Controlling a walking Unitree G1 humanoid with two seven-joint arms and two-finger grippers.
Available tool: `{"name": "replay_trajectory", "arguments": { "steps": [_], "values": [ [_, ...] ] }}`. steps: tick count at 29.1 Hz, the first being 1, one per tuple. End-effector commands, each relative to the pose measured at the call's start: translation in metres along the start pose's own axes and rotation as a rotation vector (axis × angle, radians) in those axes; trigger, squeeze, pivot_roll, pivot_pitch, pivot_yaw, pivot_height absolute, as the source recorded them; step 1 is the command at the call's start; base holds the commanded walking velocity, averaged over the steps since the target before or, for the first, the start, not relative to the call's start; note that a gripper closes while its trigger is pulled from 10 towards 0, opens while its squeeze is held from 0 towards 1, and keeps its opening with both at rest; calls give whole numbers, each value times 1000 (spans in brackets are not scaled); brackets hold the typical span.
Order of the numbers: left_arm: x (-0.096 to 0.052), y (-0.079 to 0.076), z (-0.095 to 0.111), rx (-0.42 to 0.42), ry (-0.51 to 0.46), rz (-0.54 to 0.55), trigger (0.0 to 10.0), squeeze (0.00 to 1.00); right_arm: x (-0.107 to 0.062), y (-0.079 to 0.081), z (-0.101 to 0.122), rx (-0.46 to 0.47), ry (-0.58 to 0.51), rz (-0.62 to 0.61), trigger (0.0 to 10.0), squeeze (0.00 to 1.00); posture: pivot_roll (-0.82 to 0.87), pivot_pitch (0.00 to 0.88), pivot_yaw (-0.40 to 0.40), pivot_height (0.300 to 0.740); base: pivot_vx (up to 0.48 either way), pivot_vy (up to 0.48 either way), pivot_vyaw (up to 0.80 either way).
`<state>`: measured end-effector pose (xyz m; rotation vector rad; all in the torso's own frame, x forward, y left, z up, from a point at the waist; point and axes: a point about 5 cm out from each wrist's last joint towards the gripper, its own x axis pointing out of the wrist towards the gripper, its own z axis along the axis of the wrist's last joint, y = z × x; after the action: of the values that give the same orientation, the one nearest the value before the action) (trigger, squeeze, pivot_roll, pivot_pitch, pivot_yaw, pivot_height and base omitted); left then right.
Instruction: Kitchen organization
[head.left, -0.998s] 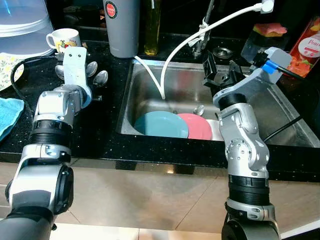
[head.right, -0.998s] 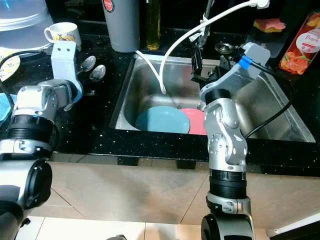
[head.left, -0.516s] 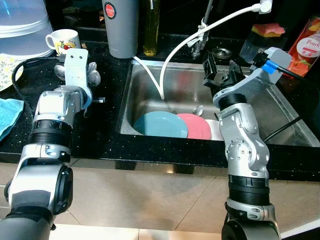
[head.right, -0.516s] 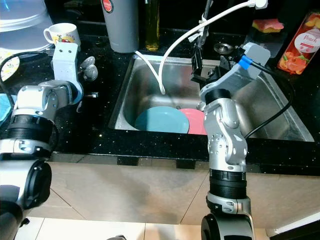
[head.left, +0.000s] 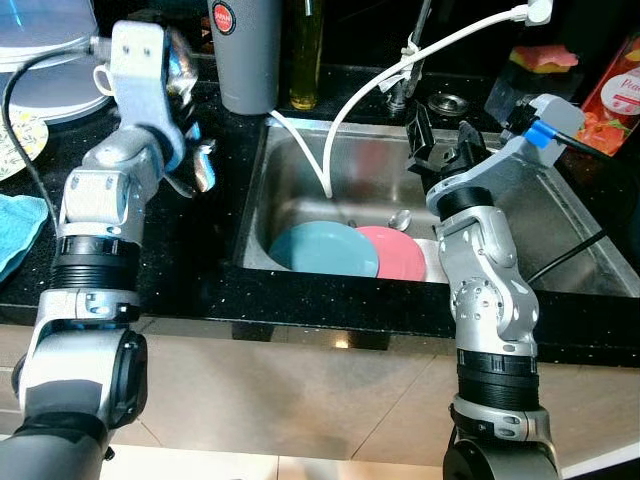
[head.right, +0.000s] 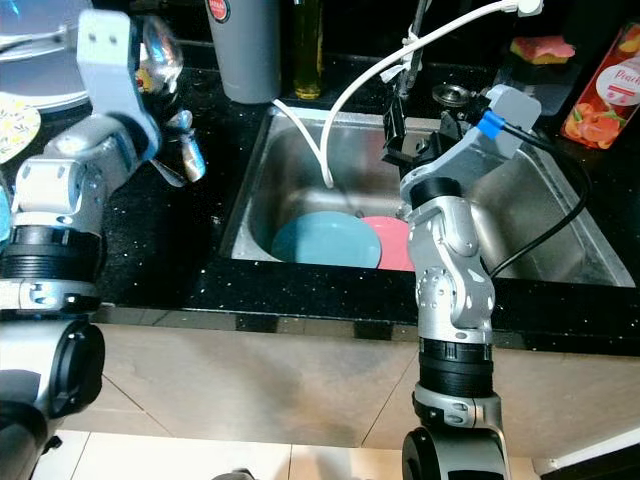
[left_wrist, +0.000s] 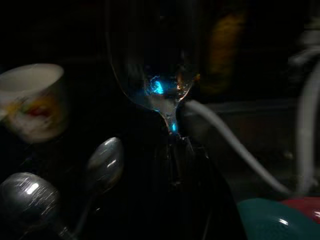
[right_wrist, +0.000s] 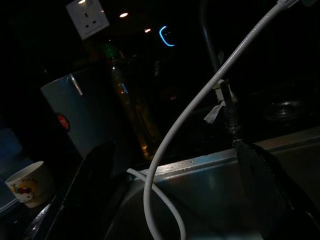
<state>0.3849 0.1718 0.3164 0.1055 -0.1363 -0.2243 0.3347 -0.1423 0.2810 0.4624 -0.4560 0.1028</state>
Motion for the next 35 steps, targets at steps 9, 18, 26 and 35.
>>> {"name": "replay_trajectory", "arguments": {
  "steps": [9, 18, 26, 35],
  "values": [
    [15, -66, -25, 130, 61, -292, 10000, 0, 2, 0, 1, -4, 4, -3, 10000, 0, 249, 70, -37, 740, 0, 0, 0],
    [35, -93, -59, -145, 248, -295, 10000, 0, -1, 2, 2, -6, 2, -3, 10000, 0, 239, 88, -31, 740, 0, 0, 0],
    [31, -93, -80, -77, 370, -279, 10000, 1000, -5, -1, 1, -9, 8, -18, 10000, 0, 237, 103, -28, 740, 0, 0, 0],
    [30, -66, -27, 192, 17, -119, 10000, 0, -2, 2, 1, -2, 9, -8, 10000, 0, 253, 95, -35, 740, 0, 0, 0]
  ]
}}
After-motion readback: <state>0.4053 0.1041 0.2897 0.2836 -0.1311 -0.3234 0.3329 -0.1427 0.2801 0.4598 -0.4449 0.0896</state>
